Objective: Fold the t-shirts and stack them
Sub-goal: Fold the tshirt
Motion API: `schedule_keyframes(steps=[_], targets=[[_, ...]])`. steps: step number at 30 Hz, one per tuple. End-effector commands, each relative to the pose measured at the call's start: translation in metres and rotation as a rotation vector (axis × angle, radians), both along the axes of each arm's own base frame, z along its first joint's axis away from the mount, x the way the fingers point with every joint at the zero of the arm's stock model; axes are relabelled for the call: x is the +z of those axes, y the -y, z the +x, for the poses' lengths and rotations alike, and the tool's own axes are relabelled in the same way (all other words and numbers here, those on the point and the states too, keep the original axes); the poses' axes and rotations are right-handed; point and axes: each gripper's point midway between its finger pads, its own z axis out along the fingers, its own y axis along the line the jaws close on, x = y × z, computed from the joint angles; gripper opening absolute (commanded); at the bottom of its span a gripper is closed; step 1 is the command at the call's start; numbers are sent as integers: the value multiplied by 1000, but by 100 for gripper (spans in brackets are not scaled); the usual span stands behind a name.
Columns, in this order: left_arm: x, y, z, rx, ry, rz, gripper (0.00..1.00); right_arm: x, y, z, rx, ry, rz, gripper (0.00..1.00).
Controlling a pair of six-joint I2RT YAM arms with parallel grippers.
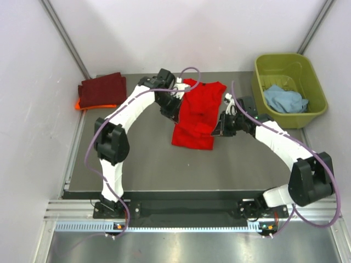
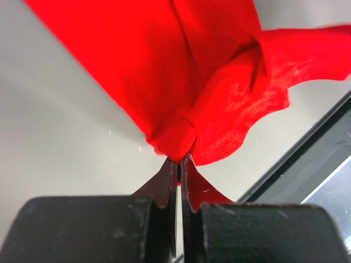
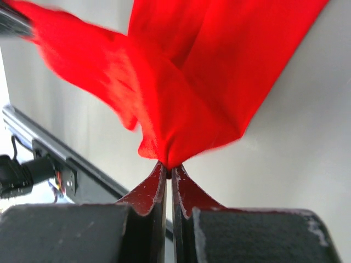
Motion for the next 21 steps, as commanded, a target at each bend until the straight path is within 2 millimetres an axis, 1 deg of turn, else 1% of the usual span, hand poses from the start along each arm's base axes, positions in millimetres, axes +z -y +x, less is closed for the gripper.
schedule_keyframes(steps=[1,2,4,5,6,7,8,9,11,12,14,16,17,18,19,20,21], targets=[[-6,12,5,-55,-25,-25,0,25,3,40,-21,130,7,0],[-13,13,10,-56,-28,-17,0,25,6,46,-35,136,6,0],[-9,15,23,-44,-7,-31,0,26,6,59,-42,158,6,0],[-15,16,27,-39,-26,-33,0,31,5,65,-42,174,6,0],[-8,16,38,-26,-4,-51,0,26,6,70,-43,169,-3,0],[-13,15,43,-11,-14,-52,0,24,6,74,-43,170,-6,0],[-12,15,49,-5,-3,-60,0,25,5,79,-39,174,-5,0],[-8,12,58,9,17,-70,0,17,6,83,-40,158,-11,0],[-10,9,69,30,41,-70,0,13,6,91,-51,157,-5,0],[-10,5,80,47,65,-74,0,6,5,96,-54,147,-4,0],[-13,1,92,74,76,-79,0,0,4,104,-57,136,-1,0],[-17,3,99,81,76,-81,0,-2,4,112,-62,135,5,0],[-27,3,103,86,60,-74,0,4,3,120,-64,149,11,0],[-23,5,109,86,77,-83,0,-3,3,124,-64,136,5,0],[-25,7,111,85,74,-85,0,-4,4,128,-67,138,3,0],[-36,8,114,83,62,-81,0,1,3,135,-67,153,8,0],[-35,8,119,87,75,-81,0,-4,3,139,-67,146,3,0]])
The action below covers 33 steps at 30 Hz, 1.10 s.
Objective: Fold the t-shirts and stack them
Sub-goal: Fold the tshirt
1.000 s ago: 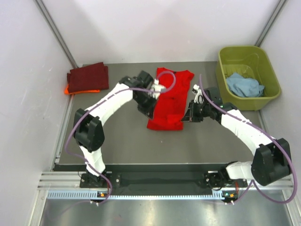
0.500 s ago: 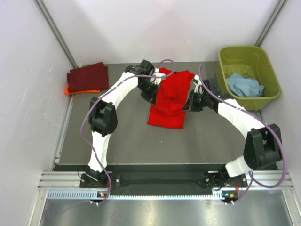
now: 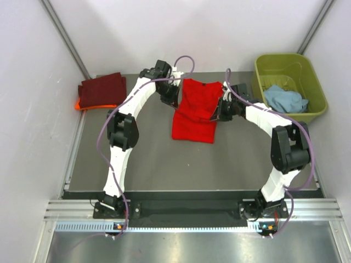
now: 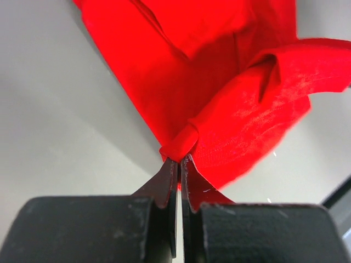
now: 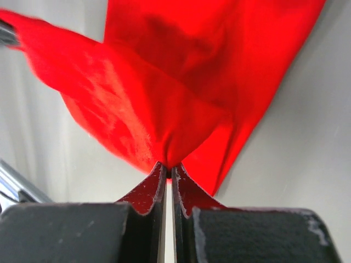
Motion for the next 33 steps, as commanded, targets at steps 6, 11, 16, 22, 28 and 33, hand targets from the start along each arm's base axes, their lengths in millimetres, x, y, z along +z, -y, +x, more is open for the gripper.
schedule_keyframes(steps=[6,11,16,22,28,33], targets=[[-17,13,34,1,81,-20,0,31,-2,55,-14,149,30,0],[-23,15,48,17,118,-27,0,24,0,56,-25,145,15,0],[-21,18,63,54,159,-52,0,14,5,56,-32,145,-9,0],[-19,17,78,113,194,-61,31,4,13,66,-25,180,-71,31],[57,1,80,242,330,-75,52,42,13,77,-32,276,-73,67],[53,11,19,189,152,-176,58,52,-16,61,13,250,26,66]])
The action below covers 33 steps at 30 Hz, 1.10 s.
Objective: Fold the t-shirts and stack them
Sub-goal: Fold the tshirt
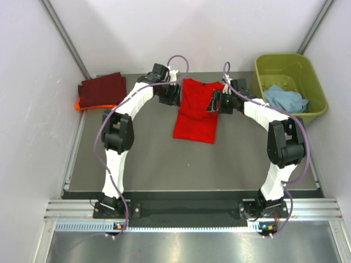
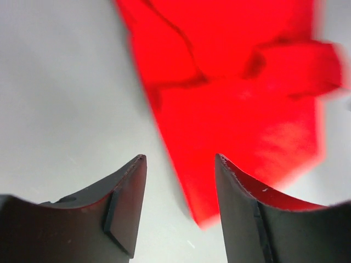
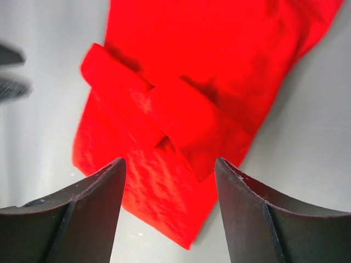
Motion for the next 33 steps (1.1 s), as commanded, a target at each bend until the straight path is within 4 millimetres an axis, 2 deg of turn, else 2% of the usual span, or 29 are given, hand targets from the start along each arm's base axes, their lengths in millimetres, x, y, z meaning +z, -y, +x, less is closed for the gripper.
schedule_keyframes(steps=[1,3,5,7,10,11,17,24,33], targets=[[69,22,-28,-53,15,-197,58,48,-28,2,48,99,97,66],[51,26,-53,-61,-122,-211,57,46,-42,-4,68,76,127,65],[36,35,-73,-95,-230,-259,51,40,-57,-11,98,56,143,65],[19,40,-82,-95,-288,-260,45,32,-68,-16,112,22,156,65],[1,48,-89,-105,-340,-265,35,20,-76,-20,116,-14,160,64],[-2,51,-92,-109,-356,-277,29,13,-77,-22,116,-33,154,64],[-33,55,-94,-94,-424,-256,13,-3,-76,-30,115,-76,142,63],[-53,53,-94,-80,-454,-231,12,-25,-75,-33,105,-121,127,64],[-66,53,-95,-75,-478,-222,12,-44,-81,-20,95,-129,99,64]])
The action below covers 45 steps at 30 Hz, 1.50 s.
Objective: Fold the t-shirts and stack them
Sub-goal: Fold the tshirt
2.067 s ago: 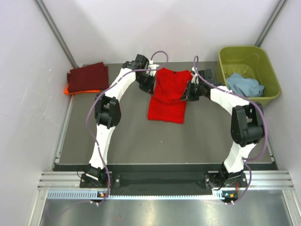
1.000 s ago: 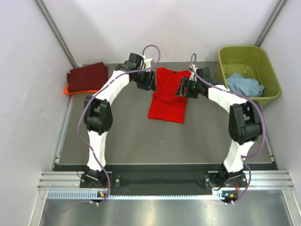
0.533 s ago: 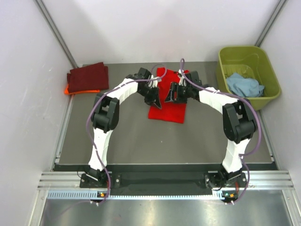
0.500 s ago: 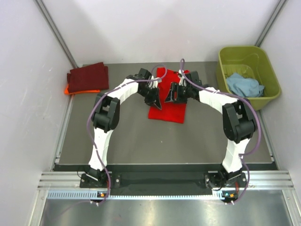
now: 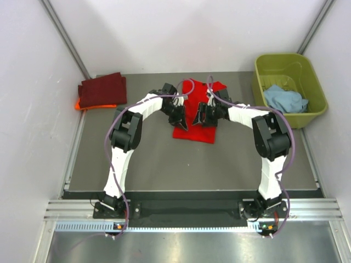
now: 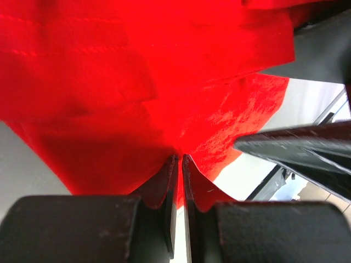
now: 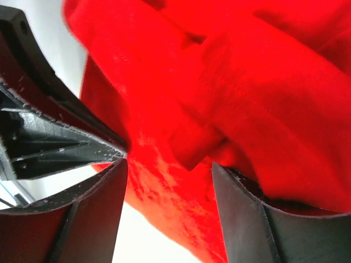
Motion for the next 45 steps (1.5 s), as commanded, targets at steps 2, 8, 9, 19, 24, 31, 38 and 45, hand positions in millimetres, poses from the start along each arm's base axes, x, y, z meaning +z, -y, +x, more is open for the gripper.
schedule_keyframes(steps=[2,8,9,19,24,31,38,45], targets=[[3,2,3,-6,5,-22,12,9,-9,26,3,89,-8,64],[1,0,-1,-4,-7,-16,12,35,4,64,-43,179,-18,64],[1,0,-1,-4,-7,-16,12,45,12,75,-66,202,-13,64],[49,-1,17,11,104,-64,12,77,75,90,-162,265,-54,64],[82,-34,32,83,161,-81,12,60,80,19,-136,83,17,64],[59,-82,29,180,78,-44,12,35,77,-60,-125,-102,106,64],[18,-91,-5,185,-58,0,12,3,76,-92,-152,-233,138,63],[-11,-88,-22,170,-141,28,12,-9,72,-76,-169,-235,145,62]])
